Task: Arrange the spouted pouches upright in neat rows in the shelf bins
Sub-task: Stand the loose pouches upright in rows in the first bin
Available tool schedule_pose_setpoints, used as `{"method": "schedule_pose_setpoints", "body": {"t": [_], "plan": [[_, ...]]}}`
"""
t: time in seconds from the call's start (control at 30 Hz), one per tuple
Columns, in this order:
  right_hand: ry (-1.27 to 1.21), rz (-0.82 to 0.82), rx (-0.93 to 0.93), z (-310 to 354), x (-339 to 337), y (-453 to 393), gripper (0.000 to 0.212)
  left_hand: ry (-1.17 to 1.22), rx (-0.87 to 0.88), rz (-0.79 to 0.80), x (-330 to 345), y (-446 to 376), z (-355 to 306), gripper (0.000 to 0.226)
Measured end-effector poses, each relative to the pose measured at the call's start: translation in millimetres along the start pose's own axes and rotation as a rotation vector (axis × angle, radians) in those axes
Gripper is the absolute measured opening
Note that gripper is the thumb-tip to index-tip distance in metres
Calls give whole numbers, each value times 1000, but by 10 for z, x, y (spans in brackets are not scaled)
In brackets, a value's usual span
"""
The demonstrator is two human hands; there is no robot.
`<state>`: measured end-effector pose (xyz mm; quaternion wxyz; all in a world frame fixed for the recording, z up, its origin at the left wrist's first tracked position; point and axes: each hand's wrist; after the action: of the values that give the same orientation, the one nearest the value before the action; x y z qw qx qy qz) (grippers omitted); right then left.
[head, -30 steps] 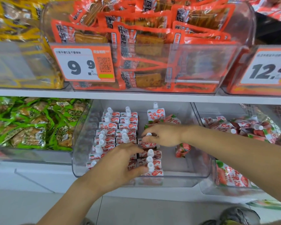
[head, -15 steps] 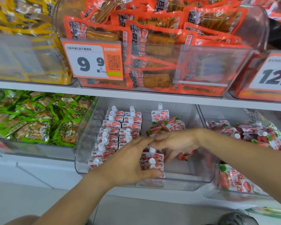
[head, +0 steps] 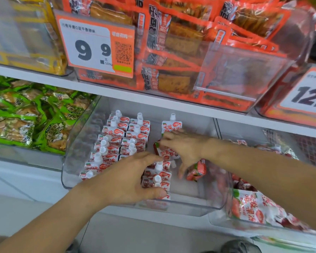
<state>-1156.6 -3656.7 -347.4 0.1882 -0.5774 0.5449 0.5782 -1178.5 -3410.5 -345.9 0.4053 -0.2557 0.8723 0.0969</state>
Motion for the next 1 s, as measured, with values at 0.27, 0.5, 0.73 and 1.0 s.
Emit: {"method": "schedule_pose_setpoints", "body": {"t": [0.27,0.5,0.73,1.0], "plan": [[-283,-140,-13,-97,85,-41,19,31,-6,-20,15,30,-18,77],[-494,-85,120,-135,80,-24,17,36,-8,-30,14,50,-19,76],[-237,-81,36,-78,127,-92,74,34,0,-41,11,52,-25,75],[-477,-171,94,-134,40,-94,23,84,18,-55,17,43,-7,72]]}}
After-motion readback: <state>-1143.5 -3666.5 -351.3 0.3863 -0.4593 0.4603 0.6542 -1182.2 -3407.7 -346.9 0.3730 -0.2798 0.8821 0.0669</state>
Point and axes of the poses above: each hand's wrist, its own y-axis away from the middle knuckle, its own x-axis out of the palm, z = x × y, and after that the axes turned 7 degrees about y, right-handed
